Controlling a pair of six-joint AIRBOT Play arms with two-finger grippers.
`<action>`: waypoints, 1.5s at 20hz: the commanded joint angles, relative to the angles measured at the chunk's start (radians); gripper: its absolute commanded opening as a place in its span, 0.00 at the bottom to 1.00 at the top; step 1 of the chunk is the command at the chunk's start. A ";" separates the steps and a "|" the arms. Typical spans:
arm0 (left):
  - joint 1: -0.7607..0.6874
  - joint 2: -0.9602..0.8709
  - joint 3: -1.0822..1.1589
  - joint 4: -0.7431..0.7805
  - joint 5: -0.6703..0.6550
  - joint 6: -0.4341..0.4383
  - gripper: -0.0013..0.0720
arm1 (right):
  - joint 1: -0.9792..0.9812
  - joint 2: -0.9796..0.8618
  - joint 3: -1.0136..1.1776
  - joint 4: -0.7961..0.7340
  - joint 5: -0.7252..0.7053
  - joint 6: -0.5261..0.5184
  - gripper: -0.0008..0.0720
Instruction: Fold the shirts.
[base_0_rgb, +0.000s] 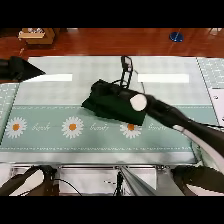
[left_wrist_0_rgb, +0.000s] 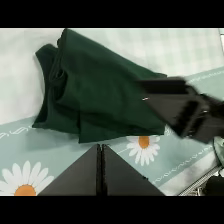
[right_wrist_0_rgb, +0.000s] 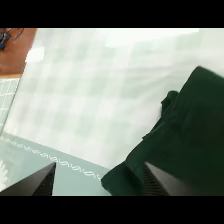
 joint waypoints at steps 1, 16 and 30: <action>-0.003 0.000 -0.054 0.018 0.035 0.011 0.05 | -0.140 0.140 0.005 -0.225 0.358 -0.020 0.83; -0.003 0.000 -0.055 0.143 0.033 0.018 0.38 | -0.847 0.380 -0.561 0.127 0.605 -0.211 0.84; -0.003 0.000 -0.055 0.143 0.026 0.018 0.38 | -0.516 0.142 -0.571 0.520 0.332 -0.475 0.05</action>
